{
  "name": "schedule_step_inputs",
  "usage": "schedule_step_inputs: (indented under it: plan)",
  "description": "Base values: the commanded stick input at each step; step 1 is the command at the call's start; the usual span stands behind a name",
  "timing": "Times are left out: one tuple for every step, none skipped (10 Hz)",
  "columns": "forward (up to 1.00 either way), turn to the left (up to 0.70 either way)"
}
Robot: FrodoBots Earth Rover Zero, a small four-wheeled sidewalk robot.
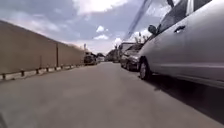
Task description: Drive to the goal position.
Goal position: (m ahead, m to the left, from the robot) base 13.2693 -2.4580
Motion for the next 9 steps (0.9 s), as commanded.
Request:
schedule_step_inputs:
  plan:
    - [1.00, 0.01]
    - [1.00, 0.01]
    - [1.00, 0.01]
    - [1.00, 0.01]
    - [1.00, 0.01]
    - [1.00, 0.01]
    - [1.00, 0.01]
    - [1.00, 0.01]
    - [1.00, 0.01]
